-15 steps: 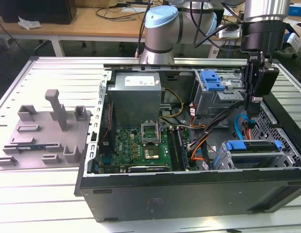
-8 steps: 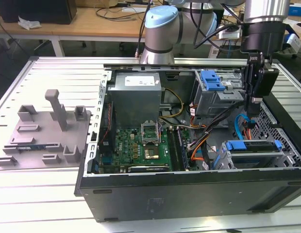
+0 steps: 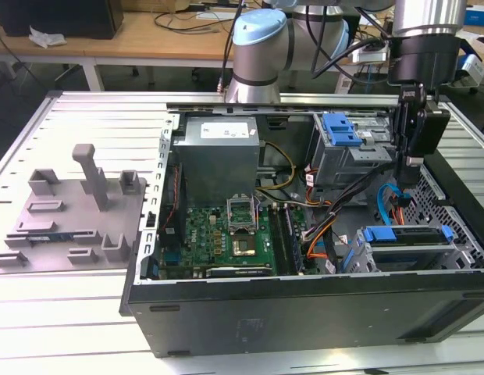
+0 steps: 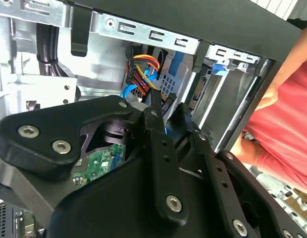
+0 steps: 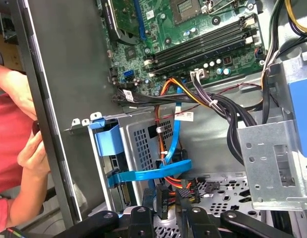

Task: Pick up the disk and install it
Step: 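Insert the first disk wire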

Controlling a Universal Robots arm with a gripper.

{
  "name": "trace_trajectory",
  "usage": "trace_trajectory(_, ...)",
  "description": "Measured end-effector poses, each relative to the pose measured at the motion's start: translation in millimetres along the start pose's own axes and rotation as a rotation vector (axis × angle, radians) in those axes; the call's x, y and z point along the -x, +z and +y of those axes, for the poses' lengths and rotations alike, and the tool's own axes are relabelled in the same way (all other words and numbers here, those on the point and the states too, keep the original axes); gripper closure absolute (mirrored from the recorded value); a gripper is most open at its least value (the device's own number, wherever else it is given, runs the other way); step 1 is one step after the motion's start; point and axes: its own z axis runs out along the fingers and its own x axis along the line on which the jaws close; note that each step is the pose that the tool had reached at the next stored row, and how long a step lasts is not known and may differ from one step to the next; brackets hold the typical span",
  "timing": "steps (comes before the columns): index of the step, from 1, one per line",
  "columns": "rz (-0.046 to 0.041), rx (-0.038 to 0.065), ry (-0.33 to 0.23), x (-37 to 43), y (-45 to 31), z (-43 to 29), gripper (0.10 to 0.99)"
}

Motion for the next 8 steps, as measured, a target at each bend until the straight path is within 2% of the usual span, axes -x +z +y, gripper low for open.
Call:
trace_trajectory(1,0.0073,-0.002,0.000,0.0,0.1,0.0,0.773)
trace_trajectory(2,0.0107,-0.002,0.000,0.1,0.1,0.0,0.784)
trace_trajectory(4,0.0149,-0.003,0.000,0.2,0.3,0.1,0.918)
trace_trajectory(8,0.0218,-0.005,0.000,0.3,0.5,0.1,0.918)
